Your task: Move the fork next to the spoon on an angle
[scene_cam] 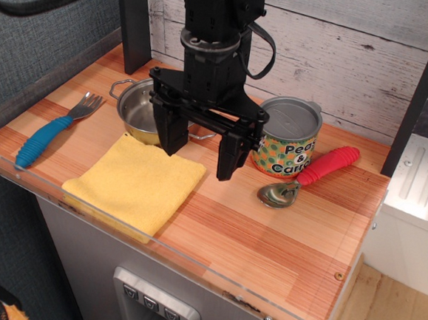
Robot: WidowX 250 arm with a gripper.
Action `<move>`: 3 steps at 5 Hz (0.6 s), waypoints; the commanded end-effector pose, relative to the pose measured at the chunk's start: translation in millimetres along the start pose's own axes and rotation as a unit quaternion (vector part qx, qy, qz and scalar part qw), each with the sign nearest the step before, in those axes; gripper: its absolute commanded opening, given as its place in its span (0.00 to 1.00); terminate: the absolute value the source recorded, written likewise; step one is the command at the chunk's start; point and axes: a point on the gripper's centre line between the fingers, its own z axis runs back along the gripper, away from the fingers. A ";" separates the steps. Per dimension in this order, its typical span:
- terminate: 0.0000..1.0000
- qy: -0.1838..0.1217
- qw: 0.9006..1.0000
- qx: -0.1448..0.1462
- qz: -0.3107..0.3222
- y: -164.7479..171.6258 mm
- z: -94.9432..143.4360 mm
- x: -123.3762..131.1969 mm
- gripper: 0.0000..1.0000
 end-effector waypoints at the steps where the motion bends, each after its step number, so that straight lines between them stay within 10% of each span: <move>1: 0.00 0.000 1.000 0.000 0.000 0.0 0.0 0.0 1.00; 3: 0.00 0.008 0.998 0.008 0.055 59.9 -1.0 -8.0 1.00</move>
